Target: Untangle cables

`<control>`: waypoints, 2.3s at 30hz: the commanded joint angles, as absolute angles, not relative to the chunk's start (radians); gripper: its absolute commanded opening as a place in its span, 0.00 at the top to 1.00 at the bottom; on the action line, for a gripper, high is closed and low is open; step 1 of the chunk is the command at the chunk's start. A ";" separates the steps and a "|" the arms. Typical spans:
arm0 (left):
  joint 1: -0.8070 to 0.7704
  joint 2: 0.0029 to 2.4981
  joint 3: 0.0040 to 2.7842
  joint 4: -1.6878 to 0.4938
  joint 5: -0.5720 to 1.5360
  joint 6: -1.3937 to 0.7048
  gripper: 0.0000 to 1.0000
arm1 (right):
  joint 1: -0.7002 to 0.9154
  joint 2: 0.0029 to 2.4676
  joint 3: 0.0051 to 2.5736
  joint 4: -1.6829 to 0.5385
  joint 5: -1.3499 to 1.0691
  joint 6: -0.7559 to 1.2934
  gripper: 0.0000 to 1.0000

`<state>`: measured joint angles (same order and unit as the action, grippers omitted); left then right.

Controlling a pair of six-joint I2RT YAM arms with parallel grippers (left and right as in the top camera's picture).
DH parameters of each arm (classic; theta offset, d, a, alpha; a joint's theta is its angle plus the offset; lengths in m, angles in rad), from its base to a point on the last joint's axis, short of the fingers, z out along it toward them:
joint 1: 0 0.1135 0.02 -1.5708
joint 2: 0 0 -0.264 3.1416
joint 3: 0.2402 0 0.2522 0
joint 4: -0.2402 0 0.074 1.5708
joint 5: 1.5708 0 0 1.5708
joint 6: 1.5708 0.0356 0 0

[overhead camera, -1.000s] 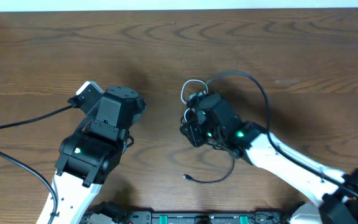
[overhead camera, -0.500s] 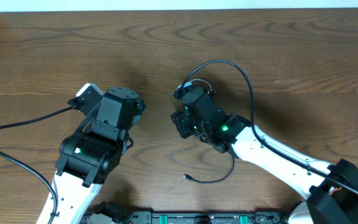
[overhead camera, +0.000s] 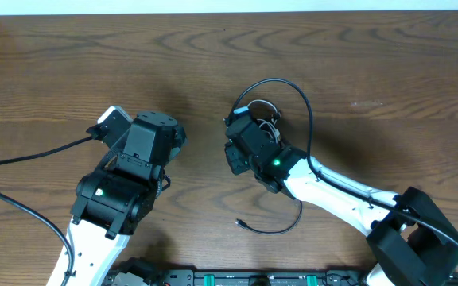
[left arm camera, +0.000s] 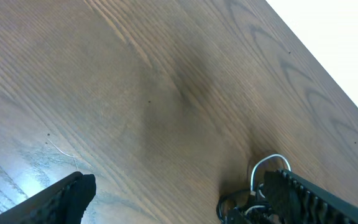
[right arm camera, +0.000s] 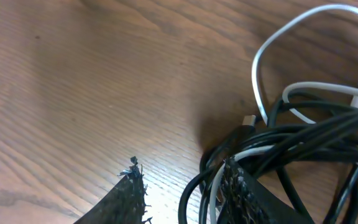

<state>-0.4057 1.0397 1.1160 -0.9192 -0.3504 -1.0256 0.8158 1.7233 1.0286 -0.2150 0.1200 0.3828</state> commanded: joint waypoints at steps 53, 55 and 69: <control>-0.400 1.052 1.116 -0.914 -0.205 -0.907 0.09 | 0.355 1.300 1.166 -0.340 -0.651 0.771 0.99; -0.401 1.052 1.116 -0.878 -0.123 -0.811 0.08 | 0.353 1.300 1.166 -0.315 -0.655 0.771 0.99; -0.517 1.189 1.116 -0.637 0.263 -0.750 0.09 | 0.354 1.300 1.166 -0.302 -0.654 0.773 0.99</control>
<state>-0.4828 1.1187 1.1160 -0.6434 0.2005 -0.6949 0.3584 1.3079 1.1622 -0.3096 -0.6353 0.7628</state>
